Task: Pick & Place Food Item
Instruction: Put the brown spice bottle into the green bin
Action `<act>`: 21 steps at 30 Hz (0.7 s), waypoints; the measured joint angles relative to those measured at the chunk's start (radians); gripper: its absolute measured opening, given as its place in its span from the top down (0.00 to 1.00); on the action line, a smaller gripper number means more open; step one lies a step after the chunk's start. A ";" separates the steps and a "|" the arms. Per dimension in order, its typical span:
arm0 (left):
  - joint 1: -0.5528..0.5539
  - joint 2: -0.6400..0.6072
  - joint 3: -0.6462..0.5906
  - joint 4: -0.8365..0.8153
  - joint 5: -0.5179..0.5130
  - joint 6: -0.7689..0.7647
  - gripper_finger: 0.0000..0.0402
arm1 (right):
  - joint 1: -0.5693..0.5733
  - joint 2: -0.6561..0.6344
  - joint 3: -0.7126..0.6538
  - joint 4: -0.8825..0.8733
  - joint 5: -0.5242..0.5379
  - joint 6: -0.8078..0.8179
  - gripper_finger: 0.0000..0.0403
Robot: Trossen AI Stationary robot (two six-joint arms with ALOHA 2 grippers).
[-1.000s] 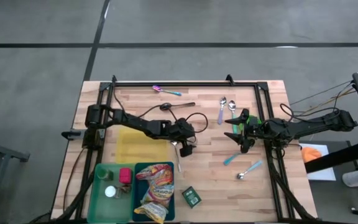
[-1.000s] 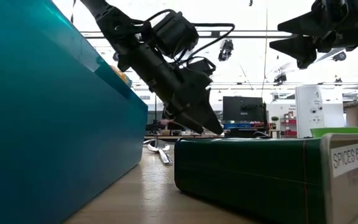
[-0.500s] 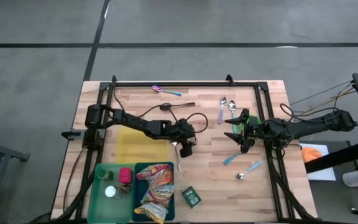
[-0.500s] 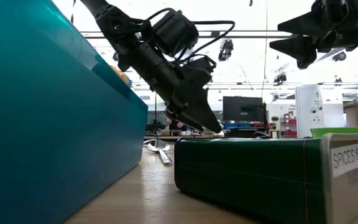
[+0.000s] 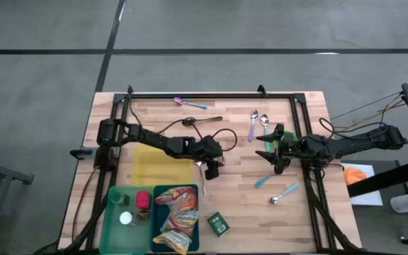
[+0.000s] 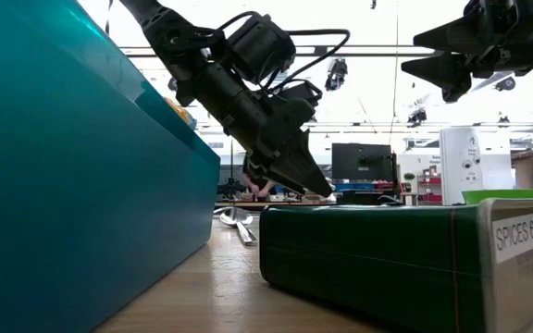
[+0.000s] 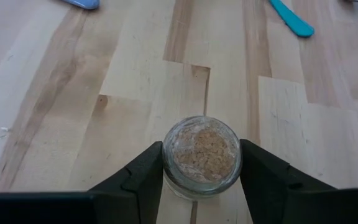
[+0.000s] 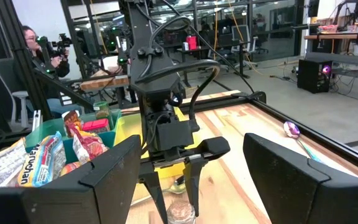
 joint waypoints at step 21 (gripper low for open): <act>0.000 -0.032 0.001 -0.029 0.000 -0.026 0.59 | 0.000 0.000 0.000 0.000 0.000 0.000 0.30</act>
